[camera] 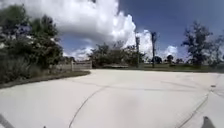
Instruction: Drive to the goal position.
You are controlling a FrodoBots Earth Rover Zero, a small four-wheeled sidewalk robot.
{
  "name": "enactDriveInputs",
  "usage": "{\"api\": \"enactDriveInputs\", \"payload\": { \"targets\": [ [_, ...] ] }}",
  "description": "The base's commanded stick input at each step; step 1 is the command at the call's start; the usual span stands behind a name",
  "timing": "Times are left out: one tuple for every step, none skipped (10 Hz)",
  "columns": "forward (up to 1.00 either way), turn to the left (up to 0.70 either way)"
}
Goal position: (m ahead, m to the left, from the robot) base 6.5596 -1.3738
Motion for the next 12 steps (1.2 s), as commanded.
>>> {"api": "enactDriveInputs", "payload": {
  "targets": [
    [0.70, 0.00],
    [0.70, 0.00],
    [0.70, 0.00],
    [0.70, 0.00],
    [0.70, 0.00],
    [0.70, 0.00],
    [0.70, 0.00],
    [0.70, 0.00],
    [0.70, 0.00],
    [0.70, 0.00],
    [0.70, 0.00],
    [0.70, 0.00]
  ]
}}
